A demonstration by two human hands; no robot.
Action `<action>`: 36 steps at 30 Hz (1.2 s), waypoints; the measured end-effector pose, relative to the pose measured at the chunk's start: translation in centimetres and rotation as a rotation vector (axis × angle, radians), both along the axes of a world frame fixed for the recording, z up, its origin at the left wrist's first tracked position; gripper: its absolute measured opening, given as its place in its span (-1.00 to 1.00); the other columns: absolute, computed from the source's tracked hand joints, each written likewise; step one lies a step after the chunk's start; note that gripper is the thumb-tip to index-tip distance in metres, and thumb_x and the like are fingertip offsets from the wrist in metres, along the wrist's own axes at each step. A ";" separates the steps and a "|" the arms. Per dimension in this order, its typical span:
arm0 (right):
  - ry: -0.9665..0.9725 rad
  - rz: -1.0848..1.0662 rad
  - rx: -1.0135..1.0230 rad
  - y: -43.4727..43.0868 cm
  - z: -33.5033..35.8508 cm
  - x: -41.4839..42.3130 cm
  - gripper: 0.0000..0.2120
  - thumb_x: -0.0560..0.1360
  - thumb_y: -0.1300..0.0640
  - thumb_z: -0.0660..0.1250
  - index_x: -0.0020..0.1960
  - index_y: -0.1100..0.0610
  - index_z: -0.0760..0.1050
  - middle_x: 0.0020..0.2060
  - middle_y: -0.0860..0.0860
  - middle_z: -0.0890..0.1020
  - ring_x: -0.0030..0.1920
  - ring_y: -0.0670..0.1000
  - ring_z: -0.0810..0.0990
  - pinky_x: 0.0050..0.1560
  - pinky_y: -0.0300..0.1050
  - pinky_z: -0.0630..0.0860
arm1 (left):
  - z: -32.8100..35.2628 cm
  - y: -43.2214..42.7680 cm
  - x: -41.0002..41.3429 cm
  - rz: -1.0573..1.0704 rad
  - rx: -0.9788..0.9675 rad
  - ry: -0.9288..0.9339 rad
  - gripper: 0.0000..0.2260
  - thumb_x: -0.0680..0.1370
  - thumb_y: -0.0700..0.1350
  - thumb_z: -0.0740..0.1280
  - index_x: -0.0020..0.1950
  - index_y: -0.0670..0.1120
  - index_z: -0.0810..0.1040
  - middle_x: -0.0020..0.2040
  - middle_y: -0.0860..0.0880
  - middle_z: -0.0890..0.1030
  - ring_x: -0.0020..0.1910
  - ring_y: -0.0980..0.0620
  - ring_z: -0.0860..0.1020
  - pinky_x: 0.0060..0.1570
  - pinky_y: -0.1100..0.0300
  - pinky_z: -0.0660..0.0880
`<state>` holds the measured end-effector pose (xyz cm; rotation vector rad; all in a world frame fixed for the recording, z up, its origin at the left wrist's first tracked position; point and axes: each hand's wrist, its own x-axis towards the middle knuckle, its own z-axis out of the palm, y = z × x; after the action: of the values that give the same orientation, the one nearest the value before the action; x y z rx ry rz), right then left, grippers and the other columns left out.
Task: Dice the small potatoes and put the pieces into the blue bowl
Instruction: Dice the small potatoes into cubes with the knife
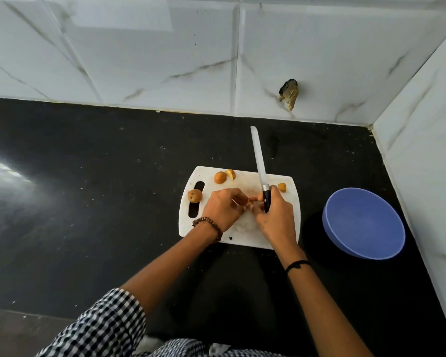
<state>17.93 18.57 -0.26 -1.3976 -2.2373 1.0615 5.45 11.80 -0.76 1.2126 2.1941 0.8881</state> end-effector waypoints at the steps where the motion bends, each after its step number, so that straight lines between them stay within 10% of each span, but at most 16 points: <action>1: -0.005 0.006 -0.007 -0.2 -0.1 0.4 -0.78 0.56 0.11 0.42 0.09 0.03 0.39 -0.11 -0.07 0.59 -0.04 0.00 0.63 0.00 -0.03 0.61 | -0.1 -0.2 0.2 0.008 -0.002 -0.030 -0.82 0.47 -0.26 0.39 0.03 -0.06 0.64 -0.06 0.04 0.67 -0.09 0.16 0.59 0.01 0.28 0.56; 11: 0.016 -0.011 -0.022 -1.5 -0.1 1.6 -0.72 0.56 0.10 0.41 0.23 0.09 0.48 -0.08 -0.08 0.62 -0.02 -0.03 0.63 0.06 -0.04 0.61 | 0.6 0.0 0.2 -0.040 -0.110 -0.088 -0.79 0.55 -0.12 0.36 0.17 -0.08 0.63 0.07 -0.04 0.66 0.05 0.07 0.58 0.14 0.20 0.51; 17: 0.060 -0.117 -0.078 -2.5 0.6 3.2 -0.86 0.59 0.06 0.37 -0.02 0.06 0.42 -0.25 -0.10 0.50 -0.24 -0.15 0.52 -0.27 -0.37 0.40 | 0.7 -0.9 0.4 -0.169 -0.120 -0.109 -0.83 0.49 -0.15 0.43 0.07 -0.10 0.67 -0.01 -0.03 0.68 -0.06 0.13 0.59 0.04 0.31 0.52; 26: 0.042 -0.146 -0.312 -4.5 1.3 4.0 -0.59 0.62 -0.26 0.14 -0.04 0.05 0.52 -0.21 0.06 0.60 -0.18 0.00 0.61 -0.09 0.01 0.61 | 0.8 -0.1 0.9 0.005 -0.006 -0.121 -0.87 0.49 -0.15 0.43 0.02 -0.11 0.67 -0.07 0.01 0.68 -0.09 0.19 0.59 0.05 0.33 0.53; 32: -0.116 -0.031 -0.268 -6.2 1.7 4.8 -0.60 0.67 -0.17 0.06 0.06 0.11 0.50 -0.22 0.04 0.59 -0.22 -0.05 0.58 -0.33 -0.29 0.42 | 0.5 -0.5 0.6 0.038 -0.022 -0.074 -0.87 0.50 -0.16 0.42 0.03 -0.10 0.67 -0.07 0.00 0.68 -0.08 0.15 0.61 0.08 0.25 0.55; 36: -0.120 -0.021 -0.232 -7.0 1.6 5.1 -0.61 0.67 -0.19 0.04 0.02 0.10 0.45 -0.25 0.05 0.58 -0.22 0.02 0.62 -0.27 -0.12 0.52 | 1.1 -0.5 0.6 0.032 -0.032 -0.072 -0.84 0.50 -0.17 0.42 0.07 -0.12 0.67 -0.03 -0.02 0.69 -0.05 0.13 0.61 0.09 0.28 0.53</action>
<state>23.00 11.53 1.30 -1.6141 -2.2326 1.2968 6.03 11.30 0.30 1.1165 2.1681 0.8921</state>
